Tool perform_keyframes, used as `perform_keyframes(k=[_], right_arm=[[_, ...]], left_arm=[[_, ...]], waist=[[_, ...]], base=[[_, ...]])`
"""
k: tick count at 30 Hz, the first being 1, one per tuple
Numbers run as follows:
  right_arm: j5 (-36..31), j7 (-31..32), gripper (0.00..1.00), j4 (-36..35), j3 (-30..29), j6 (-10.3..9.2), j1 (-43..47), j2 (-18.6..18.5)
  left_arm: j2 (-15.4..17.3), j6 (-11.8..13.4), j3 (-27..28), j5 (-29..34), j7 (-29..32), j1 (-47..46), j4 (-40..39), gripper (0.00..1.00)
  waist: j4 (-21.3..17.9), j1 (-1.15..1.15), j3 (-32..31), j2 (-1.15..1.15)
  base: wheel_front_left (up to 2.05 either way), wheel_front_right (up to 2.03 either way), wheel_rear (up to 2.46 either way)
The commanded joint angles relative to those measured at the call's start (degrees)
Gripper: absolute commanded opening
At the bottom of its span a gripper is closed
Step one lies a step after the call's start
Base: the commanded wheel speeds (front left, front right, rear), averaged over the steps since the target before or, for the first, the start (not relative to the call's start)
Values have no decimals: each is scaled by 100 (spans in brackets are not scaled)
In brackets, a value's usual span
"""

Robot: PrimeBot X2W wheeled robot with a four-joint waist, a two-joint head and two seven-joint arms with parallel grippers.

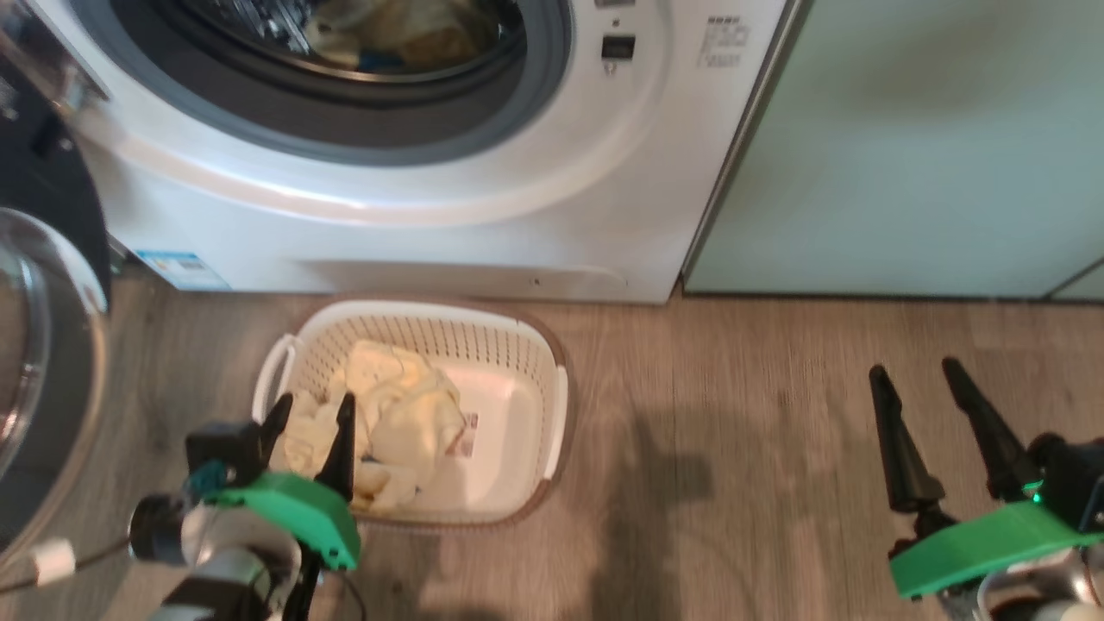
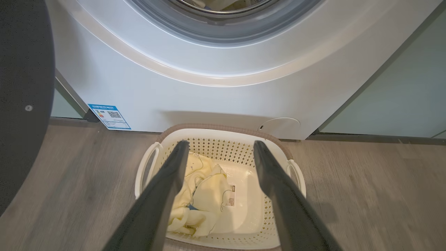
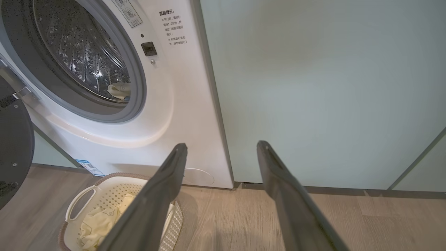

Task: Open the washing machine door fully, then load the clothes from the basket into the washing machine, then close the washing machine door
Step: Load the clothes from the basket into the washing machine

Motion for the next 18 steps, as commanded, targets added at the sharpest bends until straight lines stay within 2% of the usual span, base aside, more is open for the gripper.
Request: perform_keyframes(k=[1,18], right_arm=[[-65,-75,100,-231,77,21,-255,-101],[-356,-336,100,-487,40,21,-781,-99]], left_arm=[[46,-86,198,-8,-21,-388,68,100],[-362,-918,-127,40,-36,-2431,2711,100]], waist=[[-78,-1,311,0],[-427,-1,1988,0]], base=[[0,0,0],[0,0,0]])
